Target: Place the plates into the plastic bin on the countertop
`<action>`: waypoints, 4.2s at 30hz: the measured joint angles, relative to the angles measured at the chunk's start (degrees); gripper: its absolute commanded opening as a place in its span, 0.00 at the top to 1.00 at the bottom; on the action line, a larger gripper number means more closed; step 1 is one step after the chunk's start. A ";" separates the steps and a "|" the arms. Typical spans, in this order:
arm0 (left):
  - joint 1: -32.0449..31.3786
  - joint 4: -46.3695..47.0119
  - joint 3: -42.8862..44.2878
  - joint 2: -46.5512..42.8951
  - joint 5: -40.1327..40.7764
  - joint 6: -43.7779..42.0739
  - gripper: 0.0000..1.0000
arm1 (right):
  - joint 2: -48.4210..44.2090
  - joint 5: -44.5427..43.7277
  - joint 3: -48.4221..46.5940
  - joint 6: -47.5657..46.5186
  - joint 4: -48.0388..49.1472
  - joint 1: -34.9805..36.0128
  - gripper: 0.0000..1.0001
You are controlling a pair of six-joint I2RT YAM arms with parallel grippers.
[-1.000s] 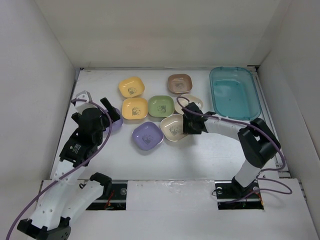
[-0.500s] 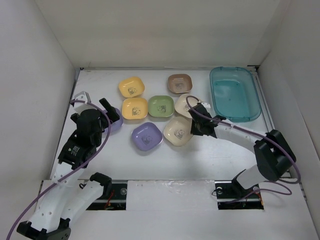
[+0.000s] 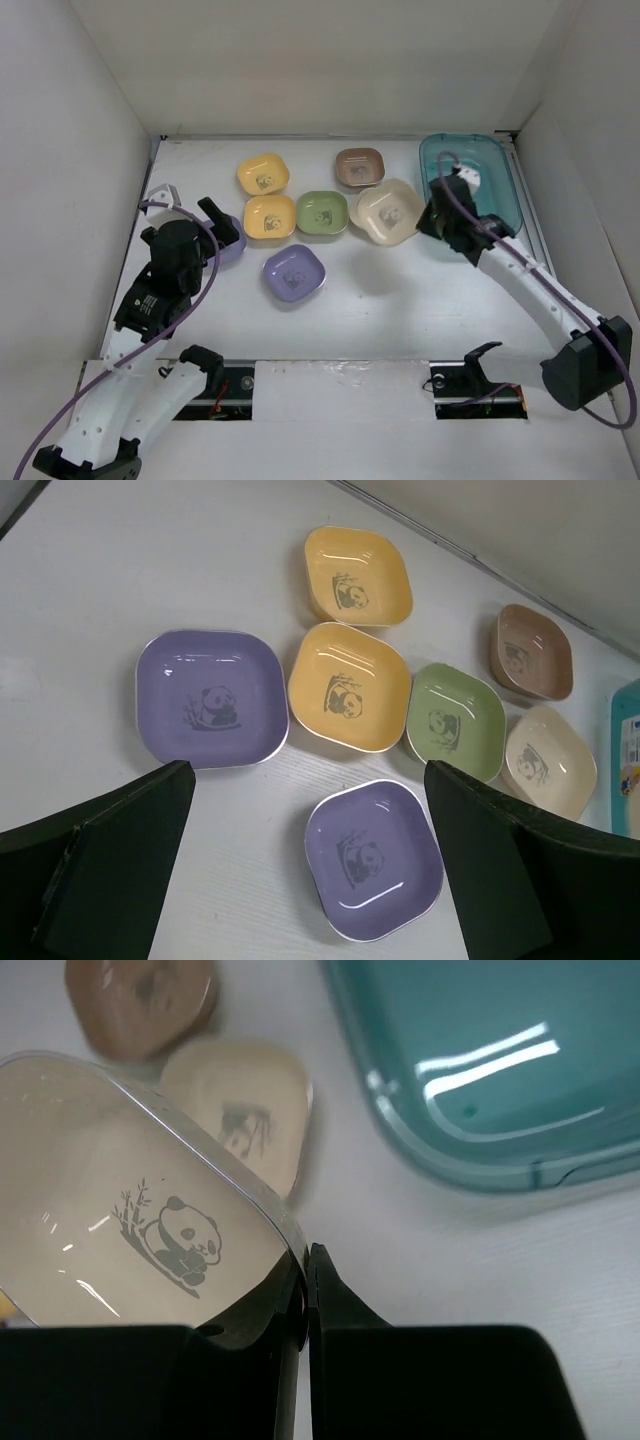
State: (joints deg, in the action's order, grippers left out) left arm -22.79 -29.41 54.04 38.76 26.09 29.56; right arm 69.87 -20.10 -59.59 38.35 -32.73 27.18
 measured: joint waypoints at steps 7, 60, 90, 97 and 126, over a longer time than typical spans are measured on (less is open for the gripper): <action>0.00 0.66 -0.07 0.00 -6.82 -0.31 0.00 | 9.84 3.45 -12.85 -3.56 3.69 -24.92 1.00; -2.43 0.68 -4.55 6.19 -16.02 9.64 0.00 | 29.75 -3.48 -4.79 -2.69 14.16 1.05 0.18; -2.43 0.42 -4.55 5.01 -16.92 8.79 0.00 | 26.51 -7.96 -6.10 5.22 6.62 -1.62 1.00; -2.43 0.42 -4.55 5.16 -17.05 8.79 0.00 | 18.64 -9.88 -13.29 3.43 1.55 -2.32 1.00; -2.43 1.77 -4.96 7.91 -17.68 8.35 0.00 | 35.21 3.17 -18.27 8.04 9.40 -36.59 1.00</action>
State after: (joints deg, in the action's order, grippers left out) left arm -25.21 -27.64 49.08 46.68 8.40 37.91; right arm 105.08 -16.93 -77.87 46.39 -23.33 -9.41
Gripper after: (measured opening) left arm 0.993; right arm 0.028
